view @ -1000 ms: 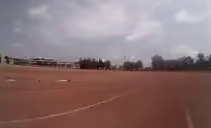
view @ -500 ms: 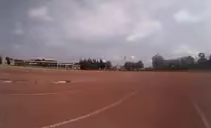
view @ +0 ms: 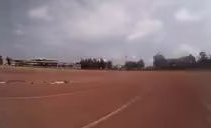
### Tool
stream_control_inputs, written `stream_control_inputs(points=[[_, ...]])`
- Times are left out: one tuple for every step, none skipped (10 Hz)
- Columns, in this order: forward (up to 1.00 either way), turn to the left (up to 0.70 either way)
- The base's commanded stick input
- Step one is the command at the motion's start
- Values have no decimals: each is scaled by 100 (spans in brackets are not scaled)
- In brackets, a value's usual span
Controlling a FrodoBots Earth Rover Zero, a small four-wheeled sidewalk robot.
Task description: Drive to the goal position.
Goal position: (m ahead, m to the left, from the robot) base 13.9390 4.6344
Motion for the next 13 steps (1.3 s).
stream_control_inputs(points=[[70, 0], [70, 0], [70, 0], [70, 0], [70, 0], [70, 0], [70, 0], [70, 0], [70, 0], [70, 0], [70, 0], [70, 0], [70, 0]])
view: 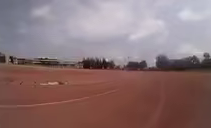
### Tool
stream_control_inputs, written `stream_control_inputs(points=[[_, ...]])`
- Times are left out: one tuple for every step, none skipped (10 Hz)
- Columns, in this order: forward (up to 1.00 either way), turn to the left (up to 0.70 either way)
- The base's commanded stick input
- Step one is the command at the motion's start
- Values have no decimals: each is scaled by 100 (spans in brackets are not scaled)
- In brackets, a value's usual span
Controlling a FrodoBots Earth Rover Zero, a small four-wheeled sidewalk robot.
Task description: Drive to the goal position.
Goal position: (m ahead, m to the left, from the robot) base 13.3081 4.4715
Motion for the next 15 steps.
stream_control_inputs(points=[[70, 0], [70, 0], [70, 0], [70, 0], [70, 0], [70, 0], [70, 0], [70, 0], [70, 0], [70, 0], [70, 0], [70, 0], [70, 0], [70, 0], [70, 0]])
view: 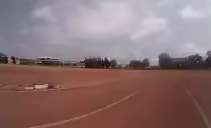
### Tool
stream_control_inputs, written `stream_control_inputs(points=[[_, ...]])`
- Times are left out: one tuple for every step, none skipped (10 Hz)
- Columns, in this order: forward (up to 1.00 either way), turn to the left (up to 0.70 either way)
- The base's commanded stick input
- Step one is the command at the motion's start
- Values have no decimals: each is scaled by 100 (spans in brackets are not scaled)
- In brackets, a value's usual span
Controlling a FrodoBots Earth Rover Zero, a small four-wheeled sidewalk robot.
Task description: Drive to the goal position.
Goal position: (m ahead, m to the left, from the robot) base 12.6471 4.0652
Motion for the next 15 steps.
stream_control_inputs(points=[[70, 0], [70, 0], [70, 0], [70, -30], [70, -34], [70, -29], [70, -20], [70, -8], [70, 0], [70, 0], [70, 0], [70, 0], [70, 0], [70, 0], [70, 0]])
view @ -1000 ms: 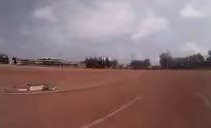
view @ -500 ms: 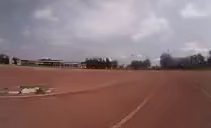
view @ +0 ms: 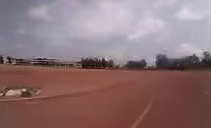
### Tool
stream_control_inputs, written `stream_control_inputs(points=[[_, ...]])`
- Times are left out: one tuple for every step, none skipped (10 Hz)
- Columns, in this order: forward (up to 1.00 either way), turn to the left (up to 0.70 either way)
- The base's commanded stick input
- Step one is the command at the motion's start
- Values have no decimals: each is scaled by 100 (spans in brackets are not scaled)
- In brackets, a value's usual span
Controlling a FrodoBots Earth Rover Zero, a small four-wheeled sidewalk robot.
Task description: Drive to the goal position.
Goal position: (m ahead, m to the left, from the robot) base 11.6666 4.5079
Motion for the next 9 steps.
stream_control_inputs(points=[[70, 0], [70, 0], [70, 0], [70, 0], [70, 0], [70, 0], [70, 0], [70, 0], [70, 0]])
